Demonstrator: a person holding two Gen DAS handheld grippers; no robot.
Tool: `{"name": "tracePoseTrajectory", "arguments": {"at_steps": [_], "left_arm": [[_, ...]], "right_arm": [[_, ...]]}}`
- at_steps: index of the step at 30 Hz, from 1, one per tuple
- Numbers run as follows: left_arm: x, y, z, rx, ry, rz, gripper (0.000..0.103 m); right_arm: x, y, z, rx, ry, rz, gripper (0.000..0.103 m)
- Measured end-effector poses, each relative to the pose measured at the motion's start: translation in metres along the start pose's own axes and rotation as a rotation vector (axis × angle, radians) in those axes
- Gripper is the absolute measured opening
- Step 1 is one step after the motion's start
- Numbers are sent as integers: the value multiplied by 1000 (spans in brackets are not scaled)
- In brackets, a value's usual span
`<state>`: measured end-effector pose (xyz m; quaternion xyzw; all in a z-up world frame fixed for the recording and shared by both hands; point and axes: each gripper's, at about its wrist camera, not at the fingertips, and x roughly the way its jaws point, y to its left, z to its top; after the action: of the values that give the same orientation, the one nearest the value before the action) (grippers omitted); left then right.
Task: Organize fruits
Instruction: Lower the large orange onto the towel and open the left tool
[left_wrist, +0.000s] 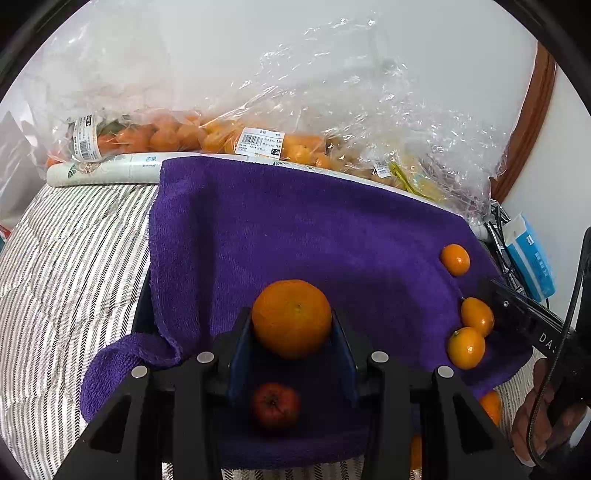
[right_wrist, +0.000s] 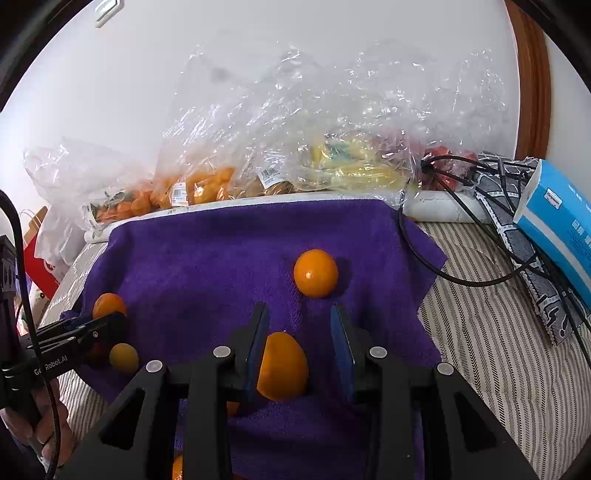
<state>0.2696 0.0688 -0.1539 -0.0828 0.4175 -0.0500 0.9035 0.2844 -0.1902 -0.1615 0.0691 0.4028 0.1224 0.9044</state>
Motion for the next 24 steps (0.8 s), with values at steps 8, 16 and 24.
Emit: {"name": "tracePoseTrajectory", "arguments": {"at_steps": [8,16,24], "left_arm": [[-6,0,1,-4,-23,-14,44],[-13,0,2,-11,-59,-25,44],[-20,-8,1,13,-96,8,44]], "right_arm": [[0,1,0,-9,0,0,35],[-2,2,-1,-14,-10,-3,35],[-14,12,-1,-39,-44,-24,35]]}}
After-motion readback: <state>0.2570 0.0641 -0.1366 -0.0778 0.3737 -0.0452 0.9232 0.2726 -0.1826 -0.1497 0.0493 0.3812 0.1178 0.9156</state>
